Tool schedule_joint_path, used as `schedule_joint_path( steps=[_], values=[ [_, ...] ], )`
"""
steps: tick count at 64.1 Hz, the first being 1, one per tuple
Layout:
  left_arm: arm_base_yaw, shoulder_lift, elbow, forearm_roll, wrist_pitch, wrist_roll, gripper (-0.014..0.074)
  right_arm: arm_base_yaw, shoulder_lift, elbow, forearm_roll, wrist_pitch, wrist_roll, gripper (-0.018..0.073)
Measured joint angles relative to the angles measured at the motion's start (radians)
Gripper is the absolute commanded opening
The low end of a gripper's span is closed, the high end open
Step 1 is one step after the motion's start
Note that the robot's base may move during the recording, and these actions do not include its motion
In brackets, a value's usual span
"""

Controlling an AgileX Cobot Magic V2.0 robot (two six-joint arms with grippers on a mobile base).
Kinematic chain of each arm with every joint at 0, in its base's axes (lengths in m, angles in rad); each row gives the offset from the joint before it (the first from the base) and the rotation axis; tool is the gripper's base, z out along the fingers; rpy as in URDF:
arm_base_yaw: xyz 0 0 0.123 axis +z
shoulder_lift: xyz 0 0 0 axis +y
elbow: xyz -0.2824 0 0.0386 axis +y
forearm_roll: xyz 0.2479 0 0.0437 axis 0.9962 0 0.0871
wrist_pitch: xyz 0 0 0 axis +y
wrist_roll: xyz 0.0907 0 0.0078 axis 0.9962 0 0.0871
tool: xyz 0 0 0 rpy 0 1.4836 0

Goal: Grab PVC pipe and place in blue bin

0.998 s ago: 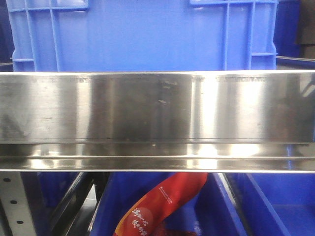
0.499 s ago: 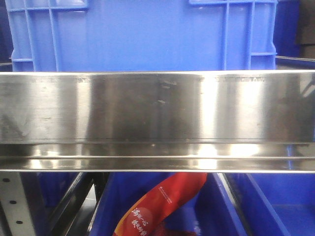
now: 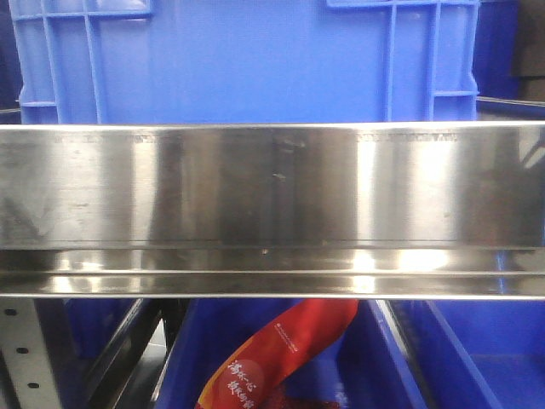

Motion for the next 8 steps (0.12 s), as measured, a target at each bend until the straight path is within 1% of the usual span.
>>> schedule_joint_path(
  steps=[8],
  values=[
    [0.0,0.0,0.0,0.0,0.0,0.0,-0.0111,0.0,0.0,0.0,0.0,0.0,0.0,-0.0168]
  ],
)
